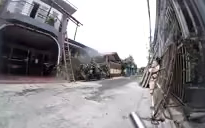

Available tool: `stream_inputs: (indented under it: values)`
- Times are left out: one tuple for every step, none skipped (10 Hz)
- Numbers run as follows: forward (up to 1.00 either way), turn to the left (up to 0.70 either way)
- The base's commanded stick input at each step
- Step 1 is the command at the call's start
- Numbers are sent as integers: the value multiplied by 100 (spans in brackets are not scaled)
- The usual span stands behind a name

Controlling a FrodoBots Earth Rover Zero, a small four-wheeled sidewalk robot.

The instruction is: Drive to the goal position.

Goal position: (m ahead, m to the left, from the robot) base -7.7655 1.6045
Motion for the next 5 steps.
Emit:
stream_inputs:
  values:
    - [62, 0]
    - [40, 0]
    - [0, 0]
    - [0, 0]
    - [0, 0]
